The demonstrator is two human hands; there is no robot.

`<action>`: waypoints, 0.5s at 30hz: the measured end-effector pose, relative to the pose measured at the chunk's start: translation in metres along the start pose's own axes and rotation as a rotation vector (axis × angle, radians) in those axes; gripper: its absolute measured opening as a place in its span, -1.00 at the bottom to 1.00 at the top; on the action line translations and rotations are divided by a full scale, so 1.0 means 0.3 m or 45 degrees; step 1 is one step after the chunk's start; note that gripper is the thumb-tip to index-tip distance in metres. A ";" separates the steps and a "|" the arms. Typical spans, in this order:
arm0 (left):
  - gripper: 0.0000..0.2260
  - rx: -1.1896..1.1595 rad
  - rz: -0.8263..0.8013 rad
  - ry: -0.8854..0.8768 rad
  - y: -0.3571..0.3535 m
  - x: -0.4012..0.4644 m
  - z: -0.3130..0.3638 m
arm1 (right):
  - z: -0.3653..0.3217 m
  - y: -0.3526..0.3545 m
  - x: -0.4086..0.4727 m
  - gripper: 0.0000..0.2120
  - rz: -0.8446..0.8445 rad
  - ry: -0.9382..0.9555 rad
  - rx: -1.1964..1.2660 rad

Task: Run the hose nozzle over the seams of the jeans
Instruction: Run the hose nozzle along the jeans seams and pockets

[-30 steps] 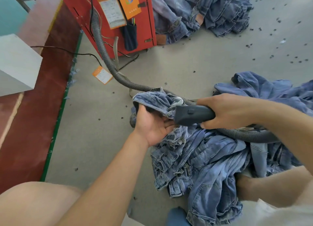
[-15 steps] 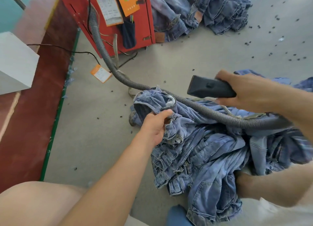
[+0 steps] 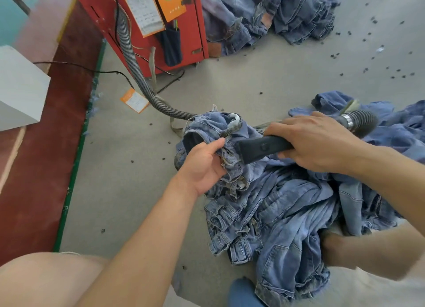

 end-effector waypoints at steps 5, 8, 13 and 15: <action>-0.67 0.082 -0.033 0.026 -0.021 -0.008 0.005 | -0.034 0.042 0.008 -0.63 0.052 0.048 0.276; -0.61 0.015 -0.037 0.039 -0.023 -0.012 0.017 | 0.011 0.080 0.006 -0.60 0.147 -0.050 0.373; -0.56 0.013 -0.091 0.088 -0.043 -0.017 0.027 | -0.025 0.069 -0.001 -0.66 -0.003 -0.009 0.172; -0.50 0.035 -0.111 0.145 -0.049 -0.020 0.015 | -0.069 0.047 0.010 -0.67 -0.040 0.052 0.124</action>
Point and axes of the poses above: each hand's wrist, its own x-axis towards the middle knuckle, its own y-axis out of the back of the hand, z = x × y, the point moved 2 cm from there along x, towards the middle knuckle
